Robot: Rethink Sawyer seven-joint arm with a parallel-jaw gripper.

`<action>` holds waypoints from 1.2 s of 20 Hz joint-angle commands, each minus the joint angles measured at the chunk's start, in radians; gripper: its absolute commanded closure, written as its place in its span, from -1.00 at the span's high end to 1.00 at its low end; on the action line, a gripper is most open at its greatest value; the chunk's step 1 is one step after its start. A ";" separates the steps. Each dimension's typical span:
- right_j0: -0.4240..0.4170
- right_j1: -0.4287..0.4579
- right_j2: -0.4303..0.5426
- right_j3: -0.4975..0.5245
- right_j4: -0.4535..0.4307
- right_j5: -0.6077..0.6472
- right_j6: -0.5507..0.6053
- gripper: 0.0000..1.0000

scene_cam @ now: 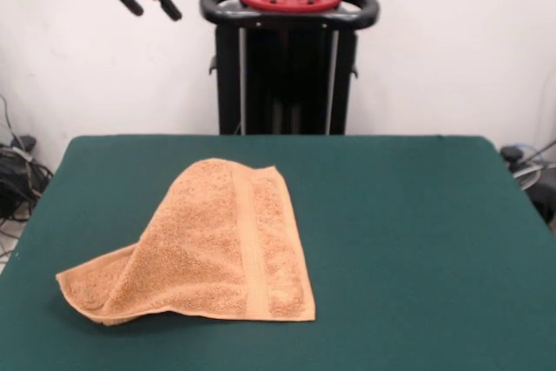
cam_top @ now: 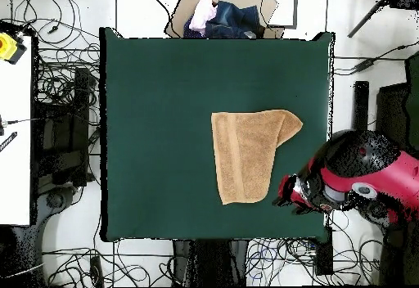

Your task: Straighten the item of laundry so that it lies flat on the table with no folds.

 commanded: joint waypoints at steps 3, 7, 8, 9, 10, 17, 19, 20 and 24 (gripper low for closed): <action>-0.011 0.016 0.098 0.181 0.045 -0.191 -0.089 1.00; -0.011 0.015 0.101 0.206 0.038 -0.227 -0.085 1.00; -0.011 0.027 0.107 0.206 0.036 -0.240 -0.084 1.00; -0.012 0.032 0.110 0.209 0.037 -0.252 -0.083 1.00; -0.013 0.043 0.114 0.211 0.035 -0.270 -0.080 1.00; -0.020 0.159 0.122 0.167 -0.031 -0.407 -0.060 1.00; -0.013 0.194 0.126 0.153 -0.039 -0.453 -0.053 1.00; -0.009 0.213 0.126 0.141 -0.045 -0.475 -0.050 1.00; -0.007 0.258 0.128 0.129 -0.055 -0.549 -0.050 1.00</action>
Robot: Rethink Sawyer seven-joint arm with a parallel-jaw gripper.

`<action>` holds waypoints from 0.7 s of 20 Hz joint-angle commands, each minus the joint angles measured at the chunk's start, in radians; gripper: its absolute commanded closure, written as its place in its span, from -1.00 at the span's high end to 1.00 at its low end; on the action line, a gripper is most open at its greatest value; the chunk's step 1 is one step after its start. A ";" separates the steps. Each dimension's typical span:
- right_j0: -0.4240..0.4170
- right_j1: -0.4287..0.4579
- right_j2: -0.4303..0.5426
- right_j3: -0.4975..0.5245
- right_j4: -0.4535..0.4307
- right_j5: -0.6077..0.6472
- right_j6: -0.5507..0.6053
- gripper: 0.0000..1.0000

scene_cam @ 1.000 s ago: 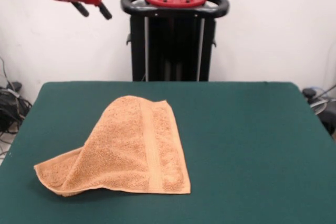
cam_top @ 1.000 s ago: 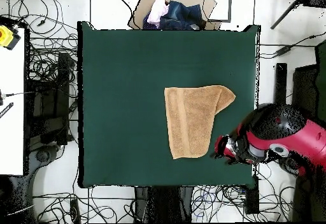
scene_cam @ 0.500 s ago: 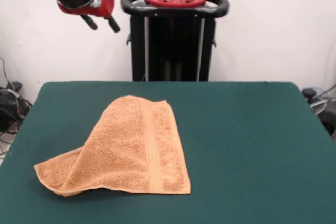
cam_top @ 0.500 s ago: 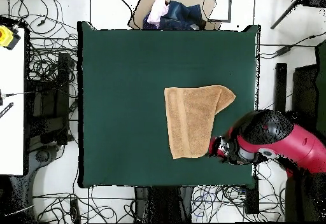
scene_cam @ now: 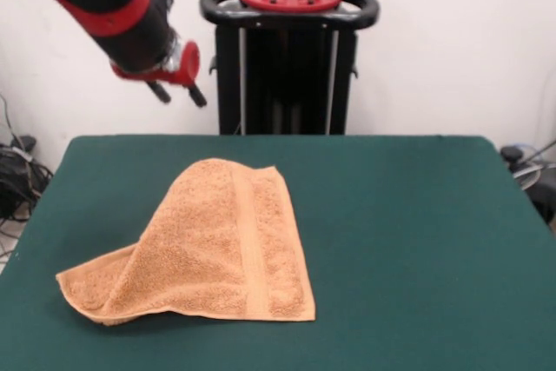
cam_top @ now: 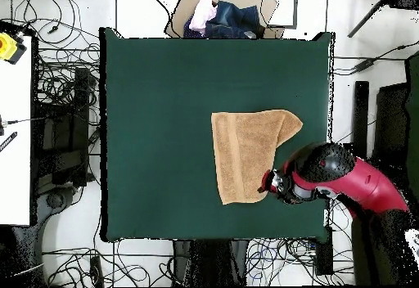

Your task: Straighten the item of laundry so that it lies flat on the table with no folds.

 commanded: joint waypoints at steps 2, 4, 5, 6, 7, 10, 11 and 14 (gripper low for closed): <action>-0.002 0.146 0.097 0.034 -0.077 -0.234 -0.056 1.00; -0.013 0.166 0.098 0.046 -0.093 -0.299 -0.063 1.00; -0.018 0.175 0.099 0.047 -0.099 -0.321 -0.065 1.00; -0.025 0.191 0.104 0.044 -0.107 -0.354 -0.069 1.00; -0.028 0.200 0.106 0.042 -0.113 -0.369 -0.068 1.00; -0.039 0.232 0.118 0.029 -0.131 -0.417 -0.070 1.00; -0.043 0.242 0.121 0.026 -0.138 -0.428 -0.071 1.00; -0.052 0.260 0.131 0.015 -0.151 -0.444 -0.069 1.00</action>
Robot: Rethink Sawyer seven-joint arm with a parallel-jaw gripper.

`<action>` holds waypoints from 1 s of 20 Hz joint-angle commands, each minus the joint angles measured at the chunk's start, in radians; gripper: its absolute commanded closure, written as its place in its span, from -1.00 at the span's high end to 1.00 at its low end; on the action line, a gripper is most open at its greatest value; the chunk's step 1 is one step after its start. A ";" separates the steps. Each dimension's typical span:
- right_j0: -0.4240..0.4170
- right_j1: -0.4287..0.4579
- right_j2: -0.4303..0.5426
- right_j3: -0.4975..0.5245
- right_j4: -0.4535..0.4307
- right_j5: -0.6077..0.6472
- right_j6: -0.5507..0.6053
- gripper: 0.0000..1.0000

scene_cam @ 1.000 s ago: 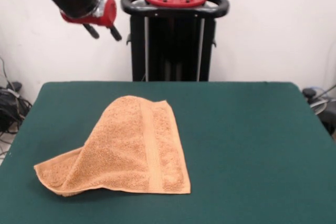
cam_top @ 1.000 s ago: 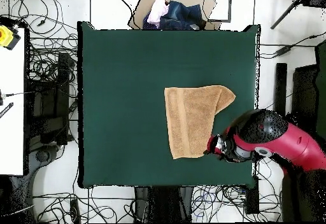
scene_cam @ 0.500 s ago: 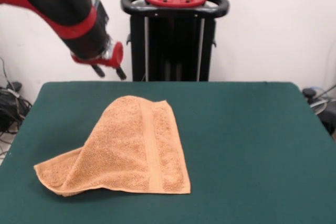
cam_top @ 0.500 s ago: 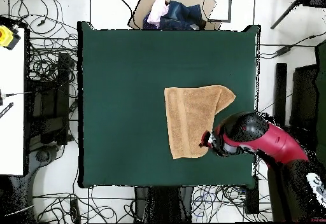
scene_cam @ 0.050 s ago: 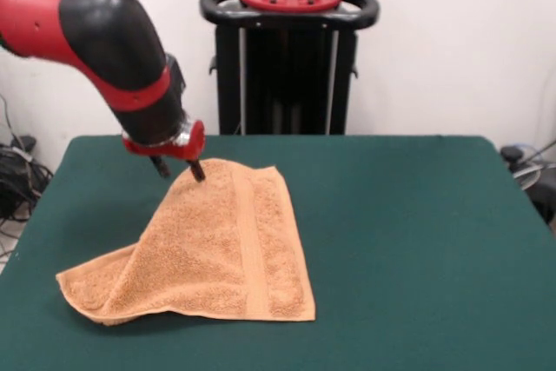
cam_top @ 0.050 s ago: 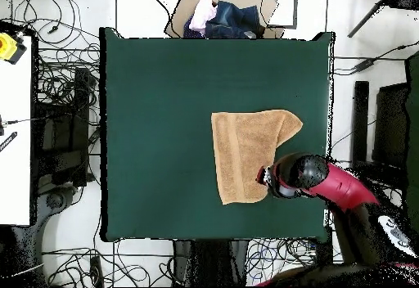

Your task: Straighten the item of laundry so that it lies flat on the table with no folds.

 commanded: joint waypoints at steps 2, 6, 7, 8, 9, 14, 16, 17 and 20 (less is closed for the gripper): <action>-0.013 0.078 0.110 0.003 -0.057 -0.070 -0.067 1.00; -0.020 0.074 0.124 0.004 -0.060 -0.076 -0.060 1.00; -0.021 0.073 0.125 0.005 -0.061 -0.077 -0.057 1.00; -0.022 0.071 0.127 0.006 -0.062 -0.079 -0.055 1.00; -0.024 0.072 0.130 0.008 -0.065 -0.082 -0.052 1.00; -0.022 0.070 0.131 0.006 -0.067 -0.087 -0.040 1.00; -0.021 0.070 0.130 0.006 -0.066 -0.088 -0.038 1.00; -0.021 0.070 0.130 0.006 -0.066 -0.089 -0.036 1.00; -0.023 0.069 0.130 0.009 -0.067 -0.092 -0.037 1.00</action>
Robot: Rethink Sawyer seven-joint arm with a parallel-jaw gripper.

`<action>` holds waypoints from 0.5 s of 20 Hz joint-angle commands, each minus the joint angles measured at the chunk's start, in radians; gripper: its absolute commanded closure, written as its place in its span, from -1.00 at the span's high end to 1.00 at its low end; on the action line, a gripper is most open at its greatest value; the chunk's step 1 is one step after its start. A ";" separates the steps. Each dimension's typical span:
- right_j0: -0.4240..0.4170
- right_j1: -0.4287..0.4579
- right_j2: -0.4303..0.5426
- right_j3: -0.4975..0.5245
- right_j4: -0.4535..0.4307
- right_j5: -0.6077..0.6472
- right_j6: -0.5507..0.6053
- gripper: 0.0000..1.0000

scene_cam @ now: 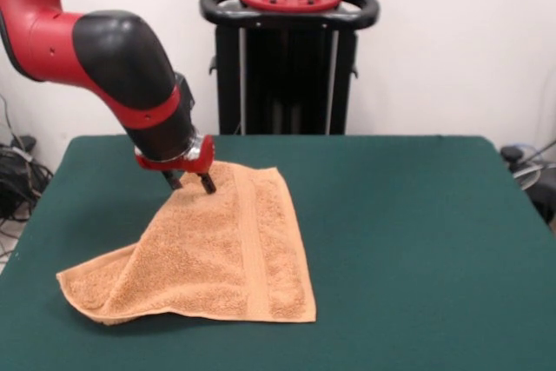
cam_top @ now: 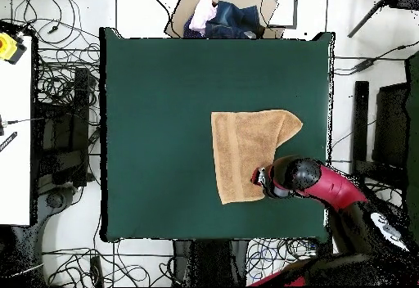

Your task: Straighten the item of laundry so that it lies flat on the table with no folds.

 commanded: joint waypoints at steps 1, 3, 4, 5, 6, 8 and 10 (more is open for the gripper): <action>0.003 0.019 0.098 0.010 -0.046 -0.066 -0.037 1.00; 0.002 0.019 0.097 0.009 -0.047 -0.066 -0.037 1.00; 0.003 0.018 0.096 0.009 -0.048 -0.068 -0.036 1.00; 0.004 0.018 0.095 0.010 -0.049 -0.070 -0.035 1.00; 0.005 0.018 0.094 0.007 -0.049 -0.069 -0.035 1.00; 0.007 0.017 0.093 0.006 -0.050 -0.070 -0.033 1.00; 0.008 0.016 0.093 0.003 -0.050 -0.069 -0.034 1.00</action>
